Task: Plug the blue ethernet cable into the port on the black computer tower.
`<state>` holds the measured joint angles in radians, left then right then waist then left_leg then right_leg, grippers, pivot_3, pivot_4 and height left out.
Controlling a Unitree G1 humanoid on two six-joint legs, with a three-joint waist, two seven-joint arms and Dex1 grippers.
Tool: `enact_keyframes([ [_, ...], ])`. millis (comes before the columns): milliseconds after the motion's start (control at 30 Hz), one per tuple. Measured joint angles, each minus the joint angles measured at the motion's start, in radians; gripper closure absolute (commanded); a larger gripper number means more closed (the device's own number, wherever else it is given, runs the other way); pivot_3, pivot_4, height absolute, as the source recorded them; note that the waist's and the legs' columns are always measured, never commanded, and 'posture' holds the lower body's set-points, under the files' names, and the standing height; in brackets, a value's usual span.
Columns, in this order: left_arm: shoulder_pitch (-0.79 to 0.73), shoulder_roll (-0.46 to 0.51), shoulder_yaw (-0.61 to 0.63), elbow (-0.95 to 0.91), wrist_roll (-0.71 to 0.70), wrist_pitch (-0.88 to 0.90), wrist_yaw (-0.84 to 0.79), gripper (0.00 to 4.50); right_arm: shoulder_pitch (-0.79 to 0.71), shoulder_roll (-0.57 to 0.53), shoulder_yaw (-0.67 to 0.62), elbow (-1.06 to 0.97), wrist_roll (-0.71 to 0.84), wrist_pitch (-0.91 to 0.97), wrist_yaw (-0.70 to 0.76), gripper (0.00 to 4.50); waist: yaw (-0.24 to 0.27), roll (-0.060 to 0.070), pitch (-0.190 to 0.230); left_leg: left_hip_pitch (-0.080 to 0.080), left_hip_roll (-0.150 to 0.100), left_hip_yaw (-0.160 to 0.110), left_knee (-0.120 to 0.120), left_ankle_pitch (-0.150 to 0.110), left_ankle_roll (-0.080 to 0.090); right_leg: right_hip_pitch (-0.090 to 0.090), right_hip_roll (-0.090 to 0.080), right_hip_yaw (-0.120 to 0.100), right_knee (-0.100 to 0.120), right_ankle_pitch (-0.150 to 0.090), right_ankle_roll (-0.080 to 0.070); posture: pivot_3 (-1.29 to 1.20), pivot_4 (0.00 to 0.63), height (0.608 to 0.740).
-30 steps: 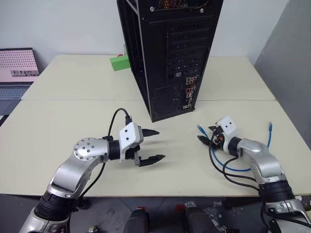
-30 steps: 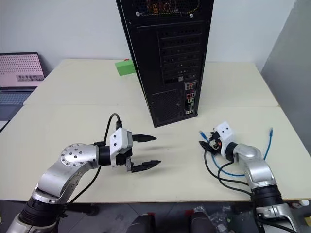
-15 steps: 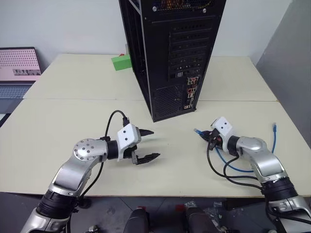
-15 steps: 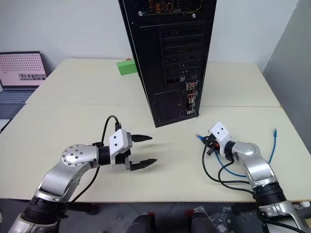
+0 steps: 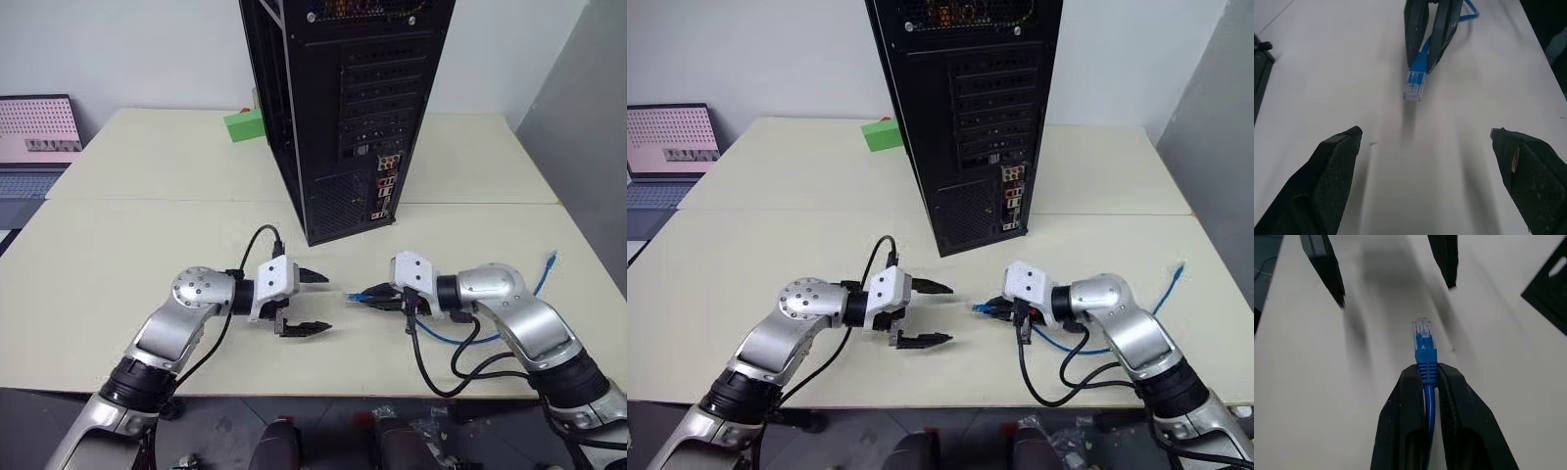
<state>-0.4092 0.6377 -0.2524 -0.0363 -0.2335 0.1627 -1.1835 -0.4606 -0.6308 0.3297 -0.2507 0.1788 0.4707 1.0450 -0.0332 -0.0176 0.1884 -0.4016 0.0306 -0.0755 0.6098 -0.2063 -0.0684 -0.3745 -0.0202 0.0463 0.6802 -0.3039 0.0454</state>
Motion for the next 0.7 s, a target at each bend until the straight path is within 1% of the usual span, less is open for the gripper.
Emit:
enact_keyframes([
  [133, -0.013, -0.034, -0.021, 0.025, 0.008, -0.020, -0.011, 0.00, -0.001, 0.005, 0.008, -0.005, 0.001, 0.016, 0.001, 4.39, 0.001, 0.000, 0.000, 0.000, 0.000, 0.000, 0.000, 0.000, 0.000, 0.000, 0.000, 0.000, 0.000, 0.000, 0.000, 0.00, 0.150, 0.740],
  [200, -0.022, -0.053, -0.025, 0.040, 0.009, -0.022, -0.014, 0.36, -0.002, 0.005, 0.008, -0.010, 0.001, 0.018, 0.002, 4.39, 0.000, 0.000, 0.000, 0.000, 0.000, 0.000, 0.000, 0.000, 0.000, 0.000, 0.000, 0.000, 0.000, 0.000, 0.000, 0.00, 0.150, 0.740],
  [233, -0.027, -0.056, -0.027, 0.045, 0.009, -0.023, -0.018, 0.37, -0.002, 0.005, 0.008, -0.011, 0.001, 0.018, 0.002, 4.39, -0.001, 0.000, 0.000, 0.000, 0.000, -0.001, 0.000, 0.000, 0.000, 0.000, 0.000, 0.000, 0.000, 0.000, 0.000, 0.00, 0.150, 0.740],
  [333, -0.039, -0.065, -0.027, 0.054, 0.009, -0.024, -0.030, 1.11, -0.002, 0.005, 0.009, -0.015, 0.000, 0.019, 0.003, 4.39, -0.001, 0.000, 0.000, 0.000, 0.000, -0.001, 0.000, 0.000, 0.000, 0.000, 0.000, 0.000, 0.000, 0.000, 0.000, 0.00, 0.150, 0.740],
  [400, -0.039, -0.068, -0.027, 0.057, 0.009, -0.024, -0.035, 1.40, -0.002, 0.005, 0.009, -0.018, 0.000, 0.020, 0.004, 4.39, -0.001, 0.000, 0.000, 0.000, 0.000, -0.001, 0.000, 0.000, 0.000, 0.000, 0.000, 0.000, 0.000, 0.000, 0.000, 0.00, 0.150, 0.740],
  [533, -0.041, -0.068, -0.027, 0.069, 0.009, -0.024, -0.053, 2.20, -0.002, 0.005, 0.010, -0.022, 0.000, 0.021, 0.008, 4.39, -0.001, 0.000, 0.000, 0.000, 0.000, -0.001, 0.000, 0.000, 0.000, 0.000, 0.000, -0.001, 0.000, 0.000, 0.000, 0.00, 0.150, 0.740],
  [567, -0.043, -0.070, -0.027, 0.073, 0.009, -0.024, -0.054, 2.49, -0.002, 0.005, 0.011, -0.024, 0.000, 0.021, 0.009, 4.39, 0.000, 0.000, 0.000, 0.000, 0.000, -0.001, 0.000, 0.000, 0.000, 0.000, 0.000, -0.001, 0.000, 0.000, 0.000, 0.00, 0.150, 0.740],
  [600, -0.044, -0.070, -0.027, 0.074, 0.009, -0.024, -0.054, 2.61, -0.002, 0.004, 0.012, -0.024, 0.000, 0.021, 0.009, 4.39, 0.000, 0.000, 0.000, 0.000, 0.000, -0.001, 0.000, 0.000, 0.000, 0.000, 0.000, -0.001, 0.000, 0.000, 0.000, 0.00, 0.150, 0.740],
  [700, -0.054, -0.073, -0.027, 0.075, 0.011, -0.024, -0.053, 3.31, -0.002, 0.004, 0.018, -0.028, -0.001, 0.021, 0.010, 4.39, 0.000, 0.000, 0.000, 0.000, 0.000, -0.001, 0.000, 0.000, 0.000, 0.000, 0.000, -0.001, 0.000, 0.000, 0.000, 0.00, 0.150, 0.740],
])
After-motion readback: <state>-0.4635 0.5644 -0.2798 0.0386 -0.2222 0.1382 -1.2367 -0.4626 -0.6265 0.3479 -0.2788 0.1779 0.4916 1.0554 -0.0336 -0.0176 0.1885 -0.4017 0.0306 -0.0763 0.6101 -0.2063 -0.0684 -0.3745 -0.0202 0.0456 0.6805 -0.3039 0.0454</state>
